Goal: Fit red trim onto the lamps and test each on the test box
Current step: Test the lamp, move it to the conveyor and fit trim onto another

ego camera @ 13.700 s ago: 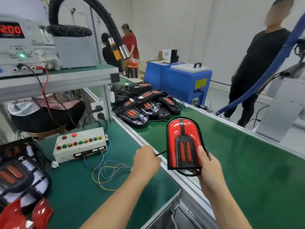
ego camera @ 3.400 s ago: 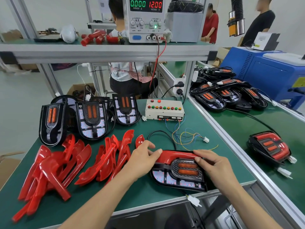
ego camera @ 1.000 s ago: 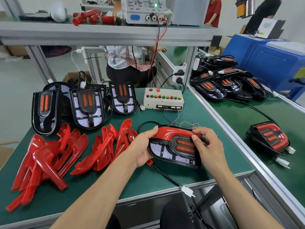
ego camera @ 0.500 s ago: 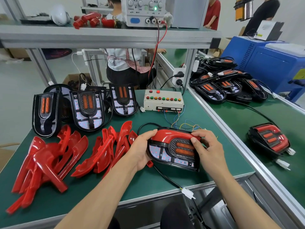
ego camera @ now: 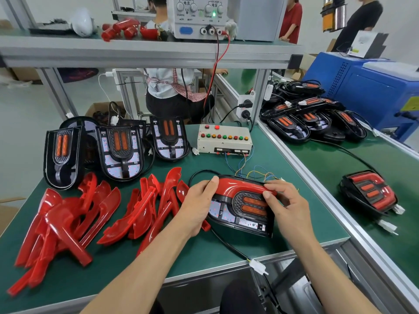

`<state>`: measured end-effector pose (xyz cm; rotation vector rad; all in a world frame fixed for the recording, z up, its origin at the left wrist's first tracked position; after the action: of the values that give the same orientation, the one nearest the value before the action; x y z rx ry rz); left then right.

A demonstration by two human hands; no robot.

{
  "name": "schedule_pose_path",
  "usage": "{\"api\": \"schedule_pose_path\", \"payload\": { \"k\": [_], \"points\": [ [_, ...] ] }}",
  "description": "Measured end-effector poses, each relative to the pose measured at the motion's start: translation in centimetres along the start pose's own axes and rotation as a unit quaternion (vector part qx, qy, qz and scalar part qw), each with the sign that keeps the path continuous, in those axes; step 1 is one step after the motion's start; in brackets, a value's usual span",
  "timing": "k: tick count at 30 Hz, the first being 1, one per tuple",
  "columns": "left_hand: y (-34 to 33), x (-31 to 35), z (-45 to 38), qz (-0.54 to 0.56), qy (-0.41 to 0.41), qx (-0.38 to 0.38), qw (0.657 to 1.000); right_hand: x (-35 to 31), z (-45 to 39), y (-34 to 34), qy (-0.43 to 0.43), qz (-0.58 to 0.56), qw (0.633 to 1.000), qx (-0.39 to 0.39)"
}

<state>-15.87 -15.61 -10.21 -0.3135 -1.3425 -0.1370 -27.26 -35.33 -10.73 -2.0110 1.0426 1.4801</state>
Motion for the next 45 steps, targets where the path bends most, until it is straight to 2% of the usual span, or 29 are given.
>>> {"api": "schedule_pose_path", "payload": {
  "k": [3,8,17,22,26,29,32,36,40,45],
  "points": [
    [0.0,-0.1,0.2,0.004,-0.013,0.019,1.0,0.2,0.0,-0.1,-0.007,-0.012,1.0,0.004],
    [0.3,-0.5,0.1,0.029,0.049,0.011,0.998,0.5,-0.1,-0.3,-0.011,-0.034,0.999,0.001],
    [0.8,-0.7,0.0,0.024,0.004,0.025,0.999,0.7,-0.4,-0.9,-0.033,-0.058,0.998,0.0],
    [0.8,-0.4,0.1,0.022,-0.013,0.027,0.999,0.6,-0.4,-1.4,-0.075,-0.106,0.991,0.016],
    [0.7,-0.3,0.2,0.028,-0.021,0.038,0.999,-0.1,-0.1,-1.7,-0.076,-0.128,0.989,0.023],
    [0.8,-0.3,0.1,0.027,-0.028,0.035,0.999,-0.3,0.1,-1.9,-0.082,-0.115,0.989,0.031],
    [0.9,-0.4,0.1,0.029,-0.024,0.038,0.999,-0.2,0.1,-2.1,-0.124,-0.118,0.984,0.059],
    [1.1,-0.5,0.1,0.023,-0.028,0.044,0.998,-0.1,-0.1,-2.8,-0.233,-0.198,0.95,0.058],
    [1.2,-0.6,0.5,0.038,-0.038,0.044,0.998,-0.7,0.3,-3.3,-0.309,-0.178,0.934,-0.004],
    [1.3,-0.5,0.5,0.04,-0.054,0.027,0.997,-1.8,0.5,-3.2,-0.318,-0.194,0.927,-0.05]
  ]
}}
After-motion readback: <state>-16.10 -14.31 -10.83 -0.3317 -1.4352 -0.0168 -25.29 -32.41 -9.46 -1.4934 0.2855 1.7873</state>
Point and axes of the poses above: each hand's wrist, its own z-axis away from the middle knuckle, its own y-axis out of the back of the hand, x = y × z, the point moved 3 cm from there along -z, towards the middle knuckle, and after that the axes turned 13 degrees about x, right-handed, at the moved point
